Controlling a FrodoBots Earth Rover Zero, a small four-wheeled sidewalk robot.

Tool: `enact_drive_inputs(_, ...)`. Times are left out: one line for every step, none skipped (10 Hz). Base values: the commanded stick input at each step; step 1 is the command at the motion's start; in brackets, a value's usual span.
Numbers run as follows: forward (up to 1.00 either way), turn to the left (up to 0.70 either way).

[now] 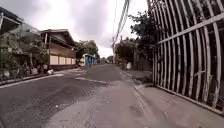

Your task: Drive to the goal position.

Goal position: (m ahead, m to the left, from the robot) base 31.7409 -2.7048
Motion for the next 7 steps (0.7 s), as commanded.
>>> enact_drive_inputs(0.51, 0.00)
enact_drive_inputs(0.70, 0.00)
enact_drive_inputs(0.70, 0.00)
enact_drive_inputs(0.70, 0.00)
enact_drive_inputs(0.70, 0.00)
enact_drive_inputs(0.70, 0.00)
enact_drive_inputs(0.70, 0.00)
